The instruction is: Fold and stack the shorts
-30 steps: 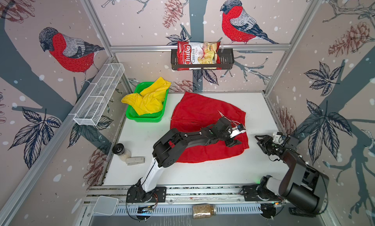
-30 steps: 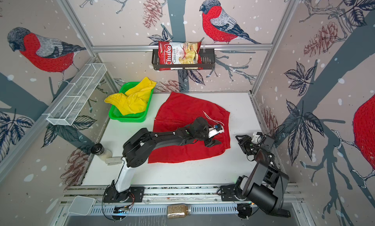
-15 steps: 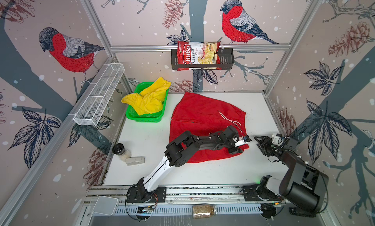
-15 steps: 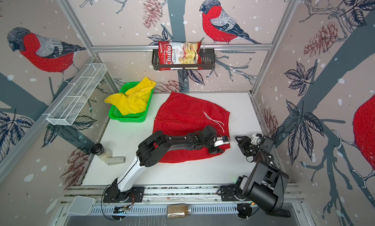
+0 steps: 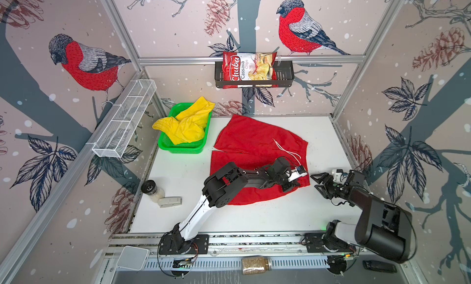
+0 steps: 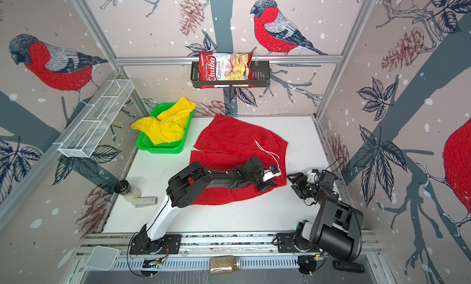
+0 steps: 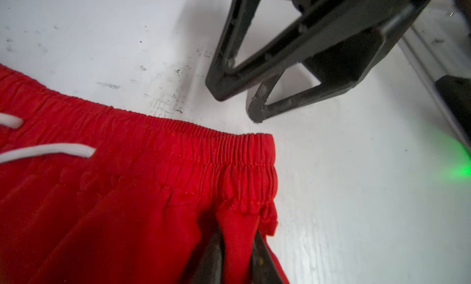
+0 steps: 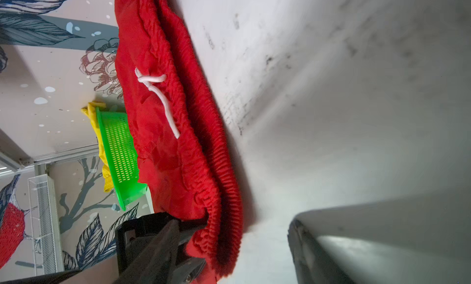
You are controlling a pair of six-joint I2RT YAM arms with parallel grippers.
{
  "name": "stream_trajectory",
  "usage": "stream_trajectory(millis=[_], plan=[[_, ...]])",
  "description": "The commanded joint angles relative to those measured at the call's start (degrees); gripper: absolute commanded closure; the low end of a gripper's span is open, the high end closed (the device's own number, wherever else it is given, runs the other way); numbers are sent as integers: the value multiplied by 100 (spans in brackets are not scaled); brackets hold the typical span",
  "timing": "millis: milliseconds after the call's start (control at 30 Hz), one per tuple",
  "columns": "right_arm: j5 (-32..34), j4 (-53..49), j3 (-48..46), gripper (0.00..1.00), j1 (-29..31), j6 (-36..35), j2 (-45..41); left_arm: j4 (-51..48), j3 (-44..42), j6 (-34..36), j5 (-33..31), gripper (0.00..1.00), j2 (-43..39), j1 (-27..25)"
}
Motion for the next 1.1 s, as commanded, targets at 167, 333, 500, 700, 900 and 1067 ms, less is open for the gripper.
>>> stream_trajectory(millis=[167, 333, 500, 700, 900, 1067], plan=[[-781, 885, -11, 30, 473, 644, 482, 1004, -291, -400, 784, 84, -140, 98], [-877, 1142, 30, 32, 712, 766, 834, 975, -324, -333, 772, 84, -176, 105], [-726, 1325, 71, 53, 775, 752, 1089, 835, -318, -413, 598, 73, -304, 105], [-101, 948, 131, 86, 760, 550, 954, 95, -522, -947, -403, 55, -1128, 177], [221, 750, 150, 91, 827, 565, 657, -1521, -680, -2030, -1573, 50, -2241, 301], [579, 491, 150, 91, 967, 572, 265, -3319, -1084, -3628, -2562, 49, -3159, 522]])
